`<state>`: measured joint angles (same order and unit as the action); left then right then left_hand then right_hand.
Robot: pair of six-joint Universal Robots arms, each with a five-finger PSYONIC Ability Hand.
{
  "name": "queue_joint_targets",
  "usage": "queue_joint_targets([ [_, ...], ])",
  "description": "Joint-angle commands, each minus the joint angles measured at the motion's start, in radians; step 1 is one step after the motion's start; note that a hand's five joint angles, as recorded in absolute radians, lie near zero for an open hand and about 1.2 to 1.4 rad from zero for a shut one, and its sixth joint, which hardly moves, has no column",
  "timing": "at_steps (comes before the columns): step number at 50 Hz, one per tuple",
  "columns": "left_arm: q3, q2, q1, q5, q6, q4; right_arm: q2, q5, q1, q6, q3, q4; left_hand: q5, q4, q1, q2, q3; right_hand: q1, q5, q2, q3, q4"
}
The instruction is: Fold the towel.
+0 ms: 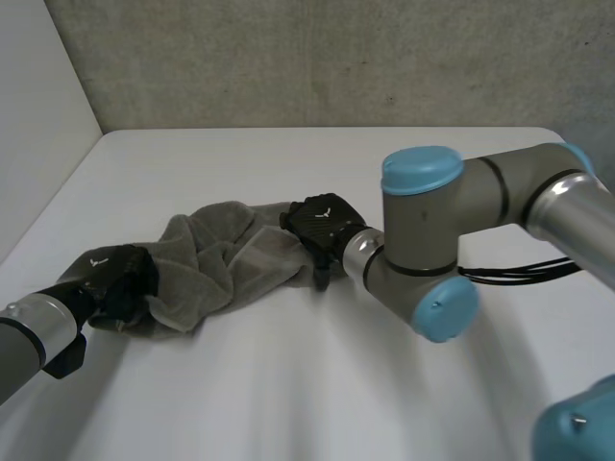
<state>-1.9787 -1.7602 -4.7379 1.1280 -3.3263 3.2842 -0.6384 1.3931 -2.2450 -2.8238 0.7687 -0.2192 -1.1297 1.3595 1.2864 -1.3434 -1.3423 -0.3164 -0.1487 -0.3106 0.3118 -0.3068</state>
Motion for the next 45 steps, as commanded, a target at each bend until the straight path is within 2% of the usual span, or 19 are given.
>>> queue_joint_targets([
  [1,0.000,0.030,-0.017,0.001,0.004,0.014,0.147,0.093,-0.016,-0.005,-0.177,-0.008,-0.092,0.037,0.110,-0.053,-0.054,-0.253,-0.246,-0.259,0.258,-0.263],
  [3,0.000,0.036,-0.019,0.001,0.004,0.014,0.196,0.104,-0.016,-0.005,-0.241,-0.020,-0.092,0.037,0.110,-0.053,-0.054,-0.705,-0.699,-0.711,0.710,-0.715],
  [4,0.000,0.042,-0.022,0.001,0.004,0.014,0.197,0.104,-0.016,-0.005,-0.241,-0.020,-0.092,0.037,0.110,-0.053,-0.054,-0.708,-0.701,-0.714,0.713,-0.718],
  [5,0.000,0.042,-0.022,0.001,0.004,0.014,0.209,0.106,-0.016,-0.003,-0.261,-0.029,-0.092,0.037,0.110,-0.053,-0.054,-0.952,-0.945,-0.958,0.957,-0.962],
  [6,0.000,0.045,-0.027,0.003,0.004,0.017,0.213,0.106,-0.016,-0.002,-0.275,-0.040,-0.092,0.037,0.110,-0.053,-0.054,-1.079,-1.072,-1.084,1.083,-1.088],
  [15,-0.005,0.044,-0.040,0.004,0.014,0.063,0.121,0.109,-0.001,0.034,-0.229,-0.140,-0.092,0.037,0.110,-0.053,-0.054,-1.080,-1.073,-1.086,1.084,-1.089],
  [17,-0.008,0.044,-0.040,0.004,0.014,0.065,0.071,0.104,0.016,0.043,-0.161,-0.158,-0.092,0.037,0.110,-0.053,-0.054,-1.080,-1.073,-1.086,1.084,-1.089],
  [19,-0.012,0.045,-0.039,0.004,0.014,0.065,-0.063,0.089,0.079,0.055,0.005,-0.149,-0.092,0.037,0.110,-0.053,-0.054,-1.080,-1.073,-1.086,1.084,-1.089],
  [20,-0.015,0.045,-0.037,0.003,0.014,0.065,-0.064,0.089,0.079,0.055,0.006,-0.149,-0.092,0.037,0.110,-0.053,-0.054,-1.080,-1.073,-1.086,1.084,-1.089],
  [22,-0.017,0.047,-0.033,0.003,0.014,0.065,-0.218,0.057,0.160,0.110,0.207,-0.094,-0.092,0.037,0.110,-0.053,-0.054,-1.080,-1.073,-1.086,1.084,-1.089],
  [25,-0.020,0.050,-0.024,0.003,0.016,0.065,-0.293,0.040,0.196,0.155,0.307,-0.065,-0.092,0.037,0.110,-0.053,-0.054,-1.080,-1.073,-1.086,1.084,-1.089],
  [27,-0.026,0.053,-0.018,0.003,0.016,0.065,-0.427,0.018,0.245,0.252,0.476,-0.031,-0.092,0.037,0.110,-0.053,-0.054,-1.080,-1.073,-1.086,1.084,-1.089],
  [30,-0.029,0.054,0.007,0.003,0.014,0.065,-0.519,0.018,0.283,0.335,0.607,-0.032,-0.092,0.037,0.110,-0.053,-0.054,-1.080,-1.073,-1.086,1.084,-1.089],
  [36,-0.031,0.047,0.082,0.004,0.016,0.065,-0.573,0.029,0.294,0.440,0.730,-0.040,-0.092,0.037,0.110,-0.053,-0.054,-1.080,-1.073,-1.086,1.084,-1.089],
  [37,-0.031,0.047,0.082,0.004,0.016,0.065,-0.577,0.036,0.291,0.452,0.750,-0.042,-0.092,0.037,0.110,-0.053,-0.054,-0.651,-0.644,-0.657,0.655,-0.660],
  [38,-0.031,0.041,0.094,0.004,0.016,0.065,-0.578,0.034,0.291,0.452,0.768,-0.034,-0.092,0.037,0.110,-0.053,-0.054,-0.013,-0.006,-0.019,0.017,-0.022],
  [39,-0.032,0.041,0.107,0.004,0.016,0.065,-0.578,0.034,0.291,0.452,0.768,-0.034,-0.092,0.037,0.110,-0.053,-0.054,-0.006,0.000,-0.012,0.011,-0.016],
  [40,-0.032,0.041,0.107,0.004,0.016,0.065,-0.581,0.029,0.289,0.442,0.777,-0.025,-0.092,0.037,0.110,-0.053,-0.054,0.133,0.140,0.127,-0.129,0.124],
  [45,-0.045,0.039,0.119,0.003,0.016,0.068,-0.592,0.027,0.278,0.339,0.776,0.052,-0.078,0.022,0.096,-0.039,-0.040,0.142,0.149,0.136,-0.137,0.132],
])
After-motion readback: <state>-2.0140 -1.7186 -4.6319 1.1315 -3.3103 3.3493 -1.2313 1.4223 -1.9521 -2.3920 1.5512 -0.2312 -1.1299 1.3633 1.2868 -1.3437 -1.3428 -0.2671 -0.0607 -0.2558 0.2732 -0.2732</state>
